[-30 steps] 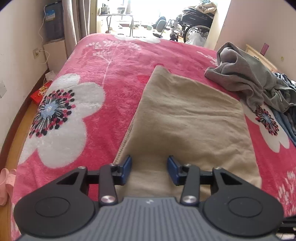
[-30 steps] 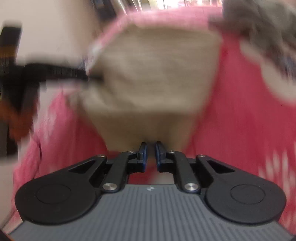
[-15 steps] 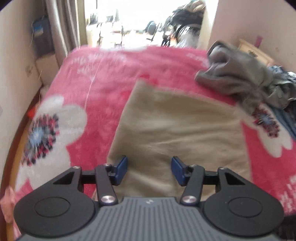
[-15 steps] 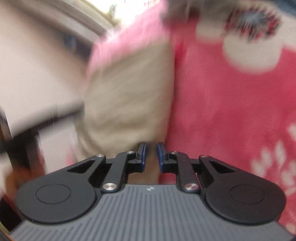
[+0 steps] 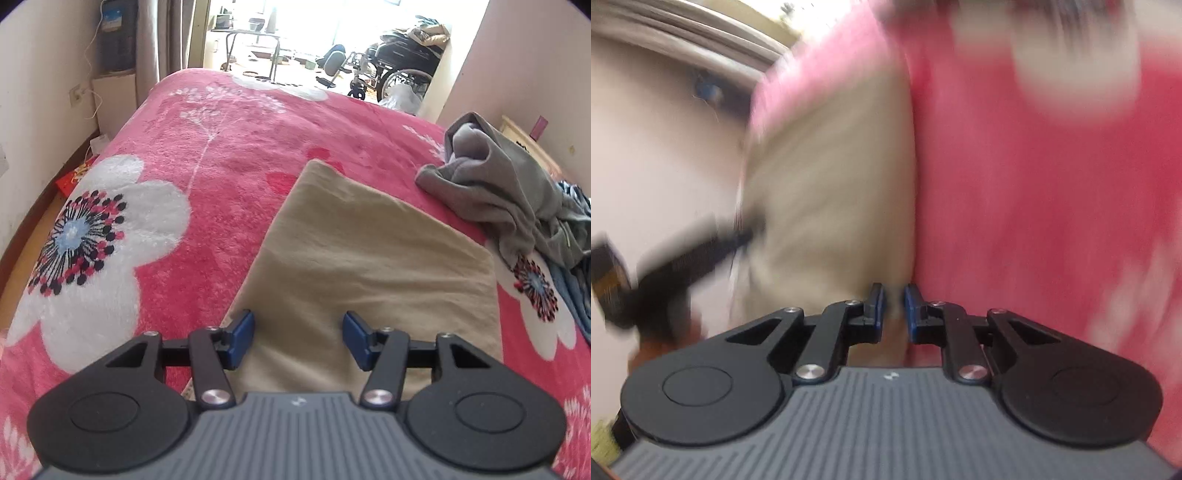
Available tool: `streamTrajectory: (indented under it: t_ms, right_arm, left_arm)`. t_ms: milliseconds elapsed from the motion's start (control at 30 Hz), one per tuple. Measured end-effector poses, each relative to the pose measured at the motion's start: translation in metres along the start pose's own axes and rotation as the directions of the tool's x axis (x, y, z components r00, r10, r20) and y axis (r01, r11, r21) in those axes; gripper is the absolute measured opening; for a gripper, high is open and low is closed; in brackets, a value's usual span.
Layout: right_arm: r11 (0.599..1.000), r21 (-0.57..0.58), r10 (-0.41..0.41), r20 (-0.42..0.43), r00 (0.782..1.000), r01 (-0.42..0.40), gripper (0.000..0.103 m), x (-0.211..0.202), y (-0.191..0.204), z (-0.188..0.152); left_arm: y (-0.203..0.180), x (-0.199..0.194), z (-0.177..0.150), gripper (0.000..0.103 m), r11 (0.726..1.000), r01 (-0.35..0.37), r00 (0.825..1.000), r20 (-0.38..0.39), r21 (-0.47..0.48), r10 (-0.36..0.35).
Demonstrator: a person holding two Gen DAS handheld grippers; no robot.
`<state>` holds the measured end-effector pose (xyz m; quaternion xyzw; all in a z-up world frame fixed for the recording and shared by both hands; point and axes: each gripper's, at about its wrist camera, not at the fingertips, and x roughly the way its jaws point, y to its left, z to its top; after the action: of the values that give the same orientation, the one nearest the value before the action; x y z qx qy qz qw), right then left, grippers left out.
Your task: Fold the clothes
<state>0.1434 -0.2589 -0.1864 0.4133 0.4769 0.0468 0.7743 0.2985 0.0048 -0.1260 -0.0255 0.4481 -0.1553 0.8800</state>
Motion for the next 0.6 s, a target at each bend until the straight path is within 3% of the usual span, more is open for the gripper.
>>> streamTrajectory:
  t_ms: [133,233,267,333,467,500,600]
  right_arm:
    - [0.998,-0.069,-0.019,-0.118,0.993,0.011,0.013,-0.013,0.009,-0.02]
    - [0.957,-0.272,-0.075,0.093,0.993,0.098,0.013,-0.035,0.039,0.013]
    - [0.94,-0.322,-0.065,0.166,0.984,0.117,0.013,-0.039,0.05,0.028]
    - [0.908,-0.404,-0.016,0.234,0.972,0.112,0.013,-0.034,0.072,0.054]
    - [0.799,-0.589,0.054,0.271,0.961,0.121,0.013,0.014,0.109,0.093]
    - [0.787,-0.608,0.079,0.265,0.961,0.102,0.013,0.026,0.116,0.103]
    - [0.739,-0.674,0.145,0.163,0.976,0.002,0.013,0.067,0.147,0.128]
  left_arm:
    - [-0.002,-0.004,0.001,0.056,1.0,-0.01,1.0,0.018,0.021,0.009]
    - [-0.006,-0.018,0.001,0.056,0.999,-0.009,0.998,0.06,0.036,0.007]
    - [-0.006,-0.02,0.0,0.056,0.999,-0.004,0.998,0.066,0.038,0.001]
    - [-0.006,-0.022,-0.001,0.056,0.999,-0.007,0.998,0.063,0.036,0.005]
    - [-0.006,-0.01,0.002,0.056,0.995,-0.079,0.997,0.021,0.057,0.078]
    - [-0.006,-0.006,0.002,0.057,0.993,-0.1,0.995,0.009,0.064,0.099]
    - [-0.002,0.001,0.002,0.06,0.993,-0.115,0.993,-0.03,0.024,0.116]
